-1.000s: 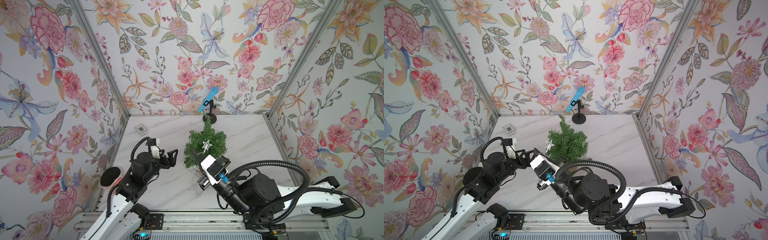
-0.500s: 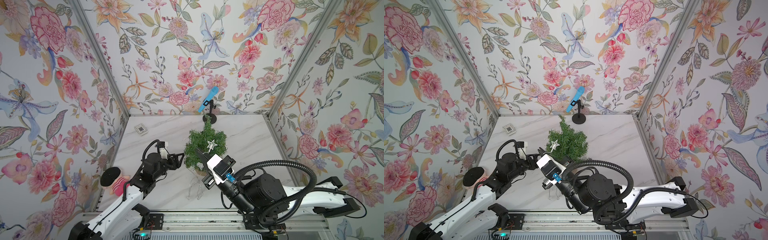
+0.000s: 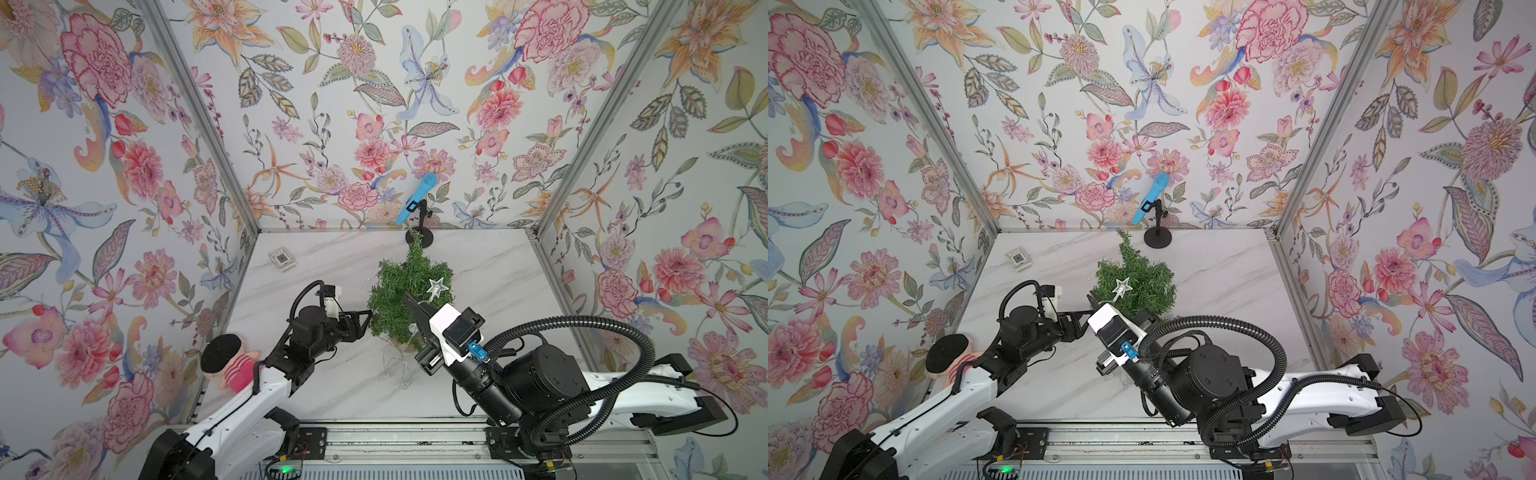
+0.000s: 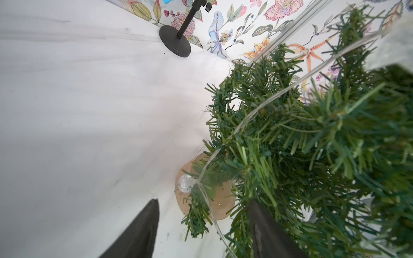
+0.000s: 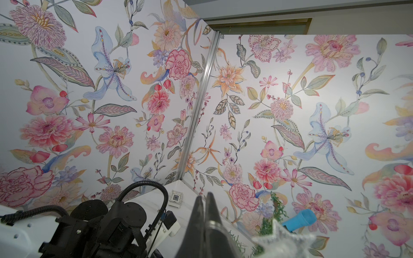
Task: Wrap string light around the christmas tree
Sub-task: Wrap the light string around the Christmas tree.
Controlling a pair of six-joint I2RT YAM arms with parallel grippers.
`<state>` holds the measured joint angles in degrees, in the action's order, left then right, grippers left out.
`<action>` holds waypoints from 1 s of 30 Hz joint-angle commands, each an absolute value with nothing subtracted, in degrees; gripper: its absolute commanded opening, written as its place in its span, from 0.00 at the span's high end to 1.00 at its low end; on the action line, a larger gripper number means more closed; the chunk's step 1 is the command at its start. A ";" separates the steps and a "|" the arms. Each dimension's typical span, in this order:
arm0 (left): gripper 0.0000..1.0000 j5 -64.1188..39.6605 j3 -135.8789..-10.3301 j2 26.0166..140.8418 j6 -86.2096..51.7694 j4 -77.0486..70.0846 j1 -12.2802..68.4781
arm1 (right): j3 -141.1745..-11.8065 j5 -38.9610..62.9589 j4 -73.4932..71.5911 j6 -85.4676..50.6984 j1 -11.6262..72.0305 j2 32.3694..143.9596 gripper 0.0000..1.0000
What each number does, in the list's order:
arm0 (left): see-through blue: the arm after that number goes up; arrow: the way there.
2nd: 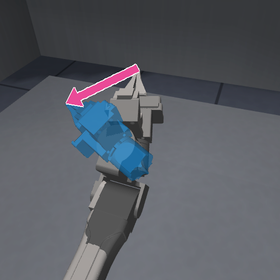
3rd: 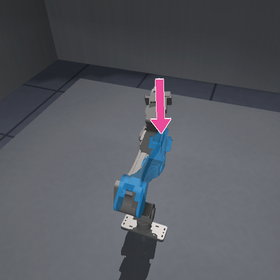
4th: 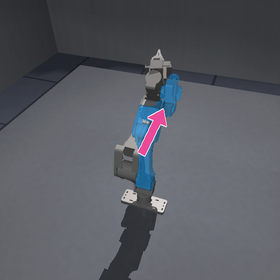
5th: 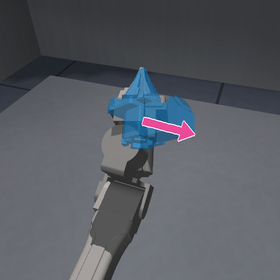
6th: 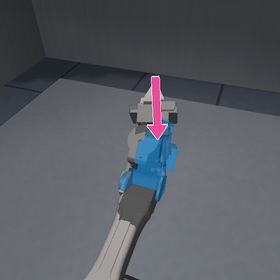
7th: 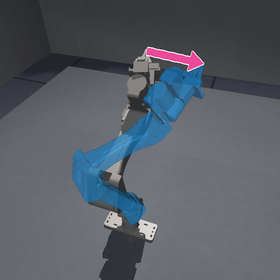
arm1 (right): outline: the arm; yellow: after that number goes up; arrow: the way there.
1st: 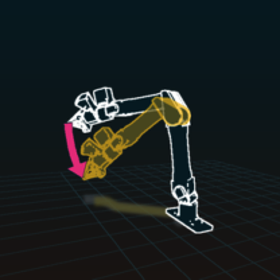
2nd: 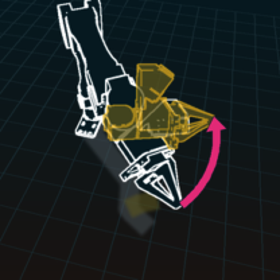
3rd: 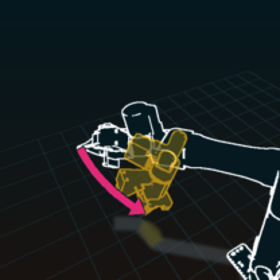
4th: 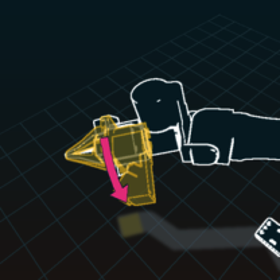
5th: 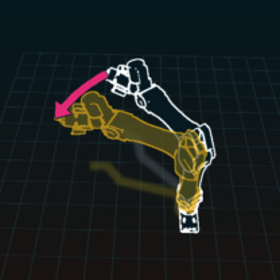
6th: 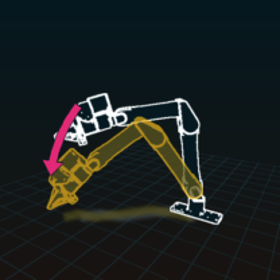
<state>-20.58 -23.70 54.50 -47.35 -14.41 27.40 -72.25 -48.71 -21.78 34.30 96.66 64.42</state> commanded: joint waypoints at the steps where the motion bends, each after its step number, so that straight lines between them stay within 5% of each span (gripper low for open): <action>1: 0.30 -20.67 -21.66 54.36 -47.80 -18.63 27.83 | -73.17 -51.29 -20.36 35.07 96.59 62.38 1.00; 12: 0.33 -19.19 -23.19 58.44 -45.52 -21.00 28.16 | -78.38 -58.67 -14.40 42.56 96.72 58.77 1.00; 21: 0.41 -9.71 -30.42 43.16 -25.13 -6.35 28.15 | -74.98 -59.99 -18.76 51.11 87.96 53.07 1.00; 30: 0.46 -26.71 -32.10 37.50 -11.37 -5.74 32.11 | -78.25 -55.39 -5.09 38.36 81.25 50.73 1.00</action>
